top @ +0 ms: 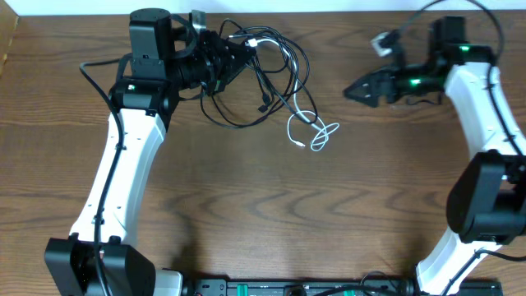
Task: Untangle cables
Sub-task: 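Hold the bundle with the left gripper and grasp strands with the right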
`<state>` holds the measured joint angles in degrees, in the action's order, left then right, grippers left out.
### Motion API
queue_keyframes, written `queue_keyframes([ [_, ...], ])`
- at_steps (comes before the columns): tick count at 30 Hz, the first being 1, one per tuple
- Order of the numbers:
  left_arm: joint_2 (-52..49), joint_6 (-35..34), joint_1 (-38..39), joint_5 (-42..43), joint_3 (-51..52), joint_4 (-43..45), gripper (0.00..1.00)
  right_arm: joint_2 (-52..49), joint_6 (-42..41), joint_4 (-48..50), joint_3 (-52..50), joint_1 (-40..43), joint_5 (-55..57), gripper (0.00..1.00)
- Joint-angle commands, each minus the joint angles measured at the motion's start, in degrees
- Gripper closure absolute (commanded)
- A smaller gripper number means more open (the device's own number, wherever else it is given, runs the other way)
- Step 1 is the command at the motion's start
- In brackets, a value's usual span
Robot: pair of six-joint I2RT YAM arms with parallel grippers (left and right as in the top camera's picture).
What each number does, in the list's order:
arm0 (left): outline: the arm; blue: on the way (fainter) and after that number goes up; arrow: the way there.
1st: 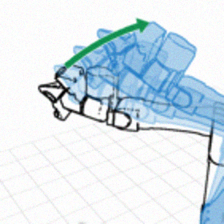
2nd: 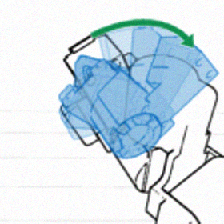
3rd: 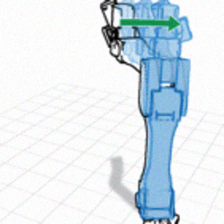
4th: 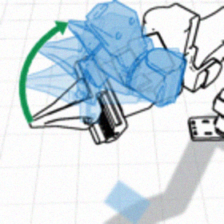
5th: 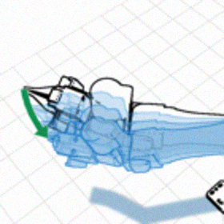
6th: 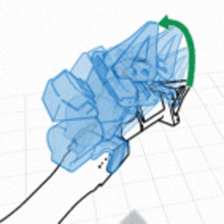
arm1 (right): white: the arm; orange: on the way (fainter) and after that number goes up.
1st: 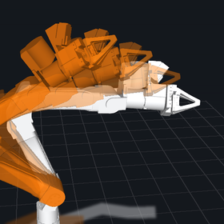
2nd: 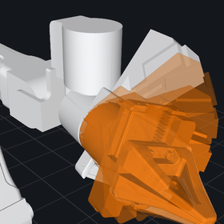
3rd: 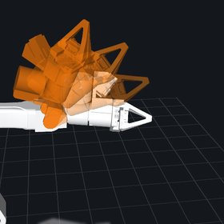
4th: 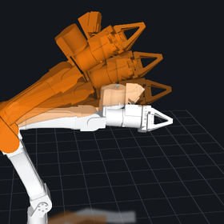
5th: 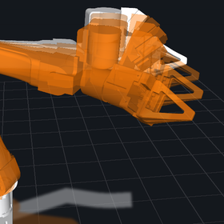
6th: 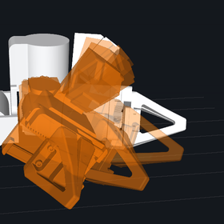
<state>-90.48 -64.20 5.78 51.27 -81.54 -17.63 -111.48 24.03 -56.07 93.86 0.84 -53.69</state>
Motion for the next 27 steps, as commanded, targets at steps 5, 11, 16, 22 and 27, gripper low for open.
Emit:
queue_keyframes([
  [5, 0.57, -31.06, -0.24, -8.83, -0.35, -0.46, 0.93, 1.22, 1.36, 0.61, -0.22, -4.59, -6.05, 0.09],
  [11, 0.57, -34.97, -0.24, -12.59, -0.35, -5.86, 0.93, 1.22, 3.23, 4.07, -0.22, -4.44, -17.84, 0.1],
  [16, 0.57, -37.75, -0.24, -12.57, -0.33, -13.77, 0.92, 1.22, 1.73, 7.67, -0.22, -5.4, -20.31, 0.09],
  [22, 0.57, -38.99, -0.24, -11.61, -0.35, -13.81, 0.92, 1.2, 1.73, 7.67, -0.24, -10.69, -10.25, 0.11],
  [27, 0.57, -38.99, -0.24, -11.41, -0.33, -13.81, 0.92, 1.09, 1.77, 7.67, -0.24, -13.77, -1.77, 0.23],
])
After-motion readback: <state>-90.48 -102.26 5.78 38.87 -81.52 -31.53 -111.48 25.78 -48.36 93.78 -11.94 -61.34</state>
